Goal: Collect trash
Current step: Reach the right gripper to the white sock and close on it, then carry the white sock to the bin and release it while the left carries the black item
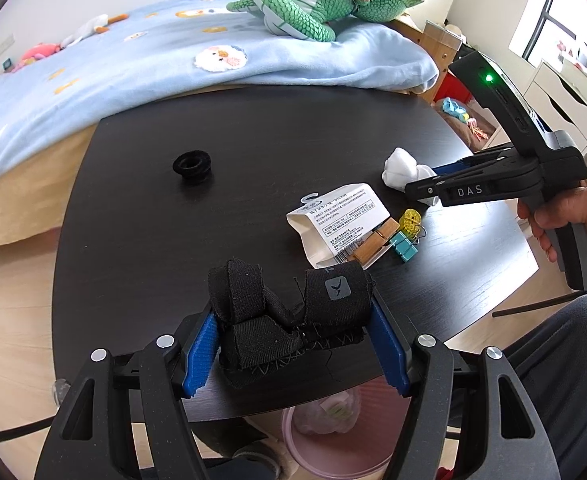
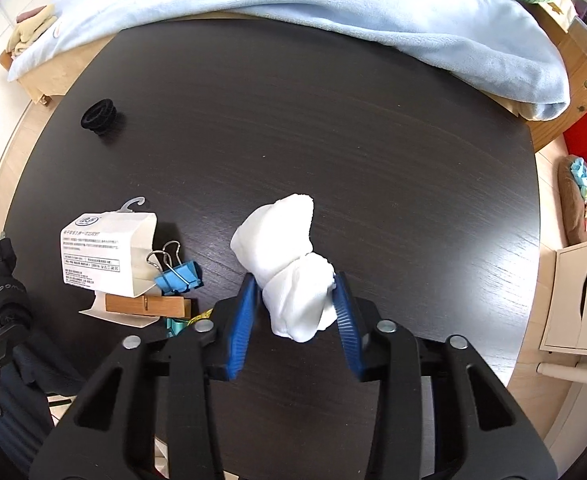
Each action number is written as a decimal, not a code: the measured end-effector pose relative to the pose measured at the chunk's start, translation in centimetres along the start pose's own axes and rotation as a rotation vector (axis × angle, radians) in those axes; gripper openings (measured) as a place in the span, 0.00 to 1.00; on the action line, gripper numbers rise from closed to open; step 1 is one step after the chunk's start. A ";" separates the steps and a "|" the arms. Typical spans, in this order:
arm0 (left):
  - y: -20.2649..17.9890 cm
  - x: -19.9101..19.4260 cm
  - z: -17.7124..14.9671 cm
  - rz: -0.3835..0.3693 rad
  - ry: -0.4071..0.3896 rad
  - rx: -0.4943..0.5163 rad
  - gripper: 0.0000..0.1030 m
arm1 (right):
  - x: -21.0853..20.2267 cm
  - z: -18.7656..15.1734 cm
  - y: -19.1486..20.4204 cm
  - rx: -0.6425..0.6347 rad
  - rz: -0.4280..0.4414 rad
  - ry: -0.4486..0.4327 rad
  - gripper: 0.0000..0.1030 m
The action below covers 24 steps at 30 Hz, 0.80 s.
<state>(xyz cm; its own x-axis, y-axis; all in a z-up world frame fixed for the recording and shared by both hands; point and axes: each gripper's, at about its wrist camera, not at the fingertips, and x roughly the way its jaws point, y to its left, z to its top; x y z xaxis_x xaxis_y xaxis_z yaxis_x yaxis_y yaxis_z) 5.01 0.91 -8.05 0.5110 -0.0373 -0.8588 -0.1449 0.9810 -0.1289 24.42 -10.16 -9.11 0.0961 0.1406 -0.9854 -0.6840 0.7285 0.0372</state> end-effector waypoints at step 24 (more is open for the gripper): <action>-0.9 -3.0 -0.8 0.009 -0.029 0.070 0.63 | -8.7 -6.2 2.3 0.093 0.042 -0.191 0.30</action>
<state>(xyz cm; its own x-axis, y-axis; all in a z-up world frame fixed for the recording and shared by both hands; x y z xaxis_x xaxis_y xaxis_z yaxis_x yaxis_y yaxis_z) 2.95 -0.03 -5.73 0.5344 -0.0242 -0.8449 -0.0902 0.9923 -0.0854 17.57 -13.89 -1.47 0.2105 0.2905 -0.9334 -0.6218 0.7766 0.1015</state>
